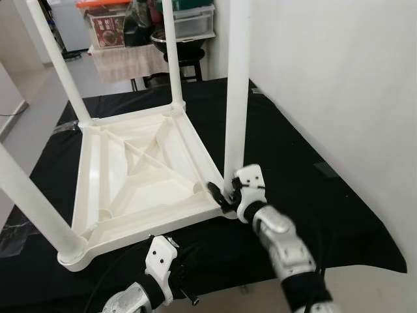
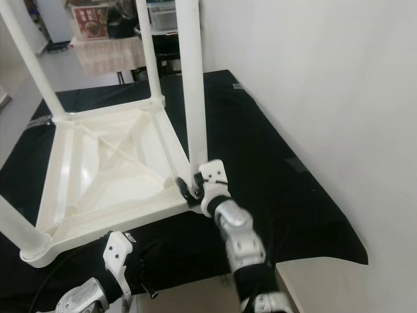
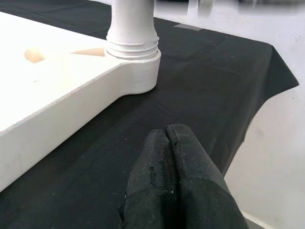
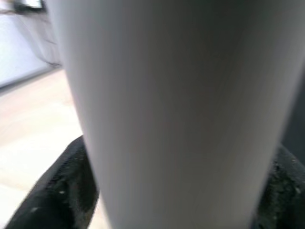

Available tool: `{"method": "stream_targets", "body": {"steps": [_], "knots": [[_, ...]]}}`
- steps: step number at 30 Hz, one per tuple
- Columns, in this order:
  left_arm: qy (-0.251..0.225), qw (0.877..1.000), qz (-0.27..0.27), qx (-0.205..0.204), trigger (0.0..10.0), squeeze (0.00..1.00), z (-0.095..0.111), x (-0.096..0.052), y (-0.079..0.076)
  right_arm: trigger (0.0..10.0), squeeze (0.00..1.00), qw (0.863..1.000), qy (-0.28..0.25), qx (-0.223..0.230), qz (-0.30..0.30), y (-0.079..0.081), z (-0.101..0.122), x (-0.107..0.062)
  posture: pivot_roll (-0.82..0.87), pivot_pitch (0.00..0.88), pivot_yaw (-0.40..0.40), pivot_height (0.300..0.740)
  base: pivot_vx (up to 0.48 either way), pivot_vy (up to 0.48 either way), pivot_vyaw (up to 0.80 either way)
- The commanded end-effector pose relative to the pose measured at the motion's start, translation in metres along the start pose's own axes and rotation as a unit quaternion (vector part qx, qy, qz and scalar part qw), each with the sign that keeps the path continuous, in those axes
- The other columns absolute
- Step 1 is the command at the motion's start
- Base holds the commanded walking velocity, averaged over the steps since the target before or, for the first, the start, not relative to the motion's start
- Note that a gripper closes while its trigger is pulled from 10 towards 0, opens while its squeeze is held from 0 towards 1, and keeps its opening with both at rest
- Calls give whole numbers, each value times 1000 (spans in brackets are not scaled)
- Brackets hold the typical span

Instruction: Building children table

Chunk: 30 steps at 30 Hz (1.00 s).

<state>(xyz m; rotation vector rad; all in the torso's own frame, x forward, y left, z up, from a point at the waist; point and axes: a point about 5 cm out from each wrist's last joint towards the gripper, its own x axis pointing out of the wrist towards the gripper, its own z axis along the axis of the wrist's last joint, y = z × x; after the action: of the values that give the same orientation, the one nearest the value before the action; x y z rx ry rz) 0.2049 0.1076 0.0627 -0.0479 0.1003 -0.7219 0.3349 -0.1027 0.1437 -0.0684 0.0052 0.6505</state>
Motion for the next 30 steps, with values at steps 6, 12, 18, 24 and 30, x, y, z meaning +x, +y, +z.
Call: {"method": "stream_targets", "body": {"steps": [6,12,18,24,30], "knots": [[0,1000,3,-4,10000,0,-1,0,0,10000,0,977,28,-70,199,-9,8,-5,15,0,6,740,0,0,0],[0,1000,2,-5,10000,0,-2,1,-1,10000,0,972,40,-70,221,-19,10,-3,22,0,4,740,0,0,0],[-1,1000,-1,-7,10000,0,-2,3,-3,0,0,975,28,-56,213,-36,22,-1,27,0,-1,740,0,0,0],[-1,1000,-1,-10,10000,0,-3,2,-4,0,0,974,25,-35,223,-46,18,-10,17,0,6,740,0,0,0],[0,1000,-2,-15,10000,0,-3,1,-3,0,0,979,31,-20,198,-45,2,-23,1,0,10,740,0,0,0]]}}
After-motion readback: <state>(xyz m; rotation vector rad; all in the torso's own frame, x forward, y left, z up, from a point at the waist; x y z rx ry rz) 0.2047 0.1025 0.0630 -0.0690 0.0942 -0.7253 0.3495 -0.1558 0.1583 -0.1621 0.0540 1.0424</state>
